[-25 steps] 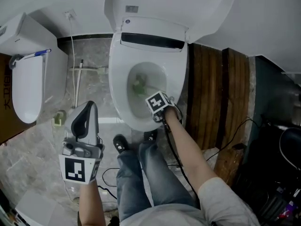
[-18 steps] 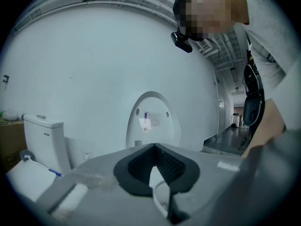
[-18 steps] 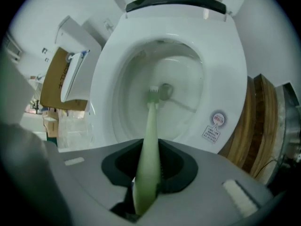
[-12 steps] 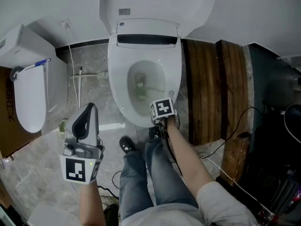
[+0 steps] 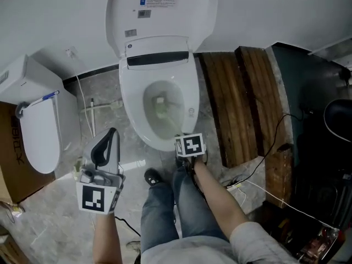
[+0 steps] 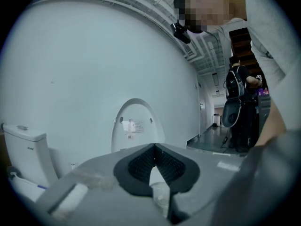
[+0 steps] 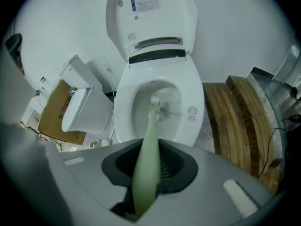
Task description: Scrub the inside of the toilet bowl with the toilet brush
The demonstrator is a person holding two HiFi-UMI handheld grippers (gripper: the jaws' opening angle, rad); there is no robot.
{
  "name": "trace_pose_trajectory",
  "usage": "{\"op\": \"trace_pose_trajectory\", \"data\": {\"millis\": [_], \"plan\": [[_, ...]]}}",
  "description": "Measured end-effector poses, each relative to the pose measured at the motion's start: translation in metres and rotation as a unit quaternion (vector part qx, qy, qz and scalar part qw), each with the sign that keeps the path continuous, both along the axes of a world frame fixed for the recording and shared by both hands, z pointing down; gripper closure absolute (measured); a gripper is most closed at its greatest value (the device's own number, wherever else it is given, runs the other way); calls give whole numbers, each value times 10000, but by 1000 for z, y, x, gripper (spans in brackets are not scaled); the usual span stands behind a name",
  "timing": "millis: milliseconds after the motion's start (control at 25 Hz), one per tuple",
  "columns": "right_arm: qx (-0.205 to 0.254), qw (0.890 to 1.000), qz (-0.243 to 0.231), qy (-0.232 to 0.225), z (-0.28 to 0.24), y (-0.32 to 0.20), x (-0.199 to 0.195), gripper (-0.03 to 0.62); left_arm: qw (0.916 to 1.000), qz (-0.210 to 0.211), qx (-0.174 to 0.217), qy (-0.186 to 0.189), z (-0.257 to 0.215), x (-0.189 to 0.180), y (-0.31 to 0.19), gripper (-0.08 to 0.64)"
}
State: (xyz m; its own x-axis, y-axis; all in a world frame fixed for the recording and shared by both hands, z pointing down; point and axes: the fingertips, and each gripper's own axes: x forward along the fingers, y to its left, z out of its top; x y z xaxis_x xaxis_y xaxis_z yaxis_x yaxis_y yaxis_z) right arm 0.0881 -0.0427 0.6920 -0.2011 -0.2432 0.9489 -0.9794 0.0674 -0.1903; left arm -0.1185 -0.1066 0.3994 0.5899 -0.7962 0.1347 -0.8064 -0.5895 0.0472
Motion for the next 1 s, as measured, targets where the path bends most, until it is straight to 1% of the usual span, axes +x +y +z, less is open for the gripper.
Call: {"op": "trace_pose_trajectory", "data": {"millis": [160, 360, 480, 640, 760, 1000], "plan": [[331, 9992, 157, -127, -32, 11, 4, 515, 9999, 102, -82, -23, -14, 7, 4, 560], [642, 9979, 26, -109, -73, 29, 9, 514, 9999, 119, -7, 31, -41, 15, 9, 560], [872, 9960, 17, -171, -100, 35, 13, 514, 9999, 42, 27, 89, -57, 18, 14, 560], [1188, 9922, 73, -359, -138, 38, 18, 514, 9998, -57, 155, 132, -83, 26, 22, 560], [1440, 9886, 17, -440, -169, 38, 21, 514, 9995, -125, 236, 140, -101, 33, 31, 560], [2028, 9775, -144, -563, -229, 40, 26, 514, 9992, -214, 268, 228, -128, 48, 57, 560]]}}
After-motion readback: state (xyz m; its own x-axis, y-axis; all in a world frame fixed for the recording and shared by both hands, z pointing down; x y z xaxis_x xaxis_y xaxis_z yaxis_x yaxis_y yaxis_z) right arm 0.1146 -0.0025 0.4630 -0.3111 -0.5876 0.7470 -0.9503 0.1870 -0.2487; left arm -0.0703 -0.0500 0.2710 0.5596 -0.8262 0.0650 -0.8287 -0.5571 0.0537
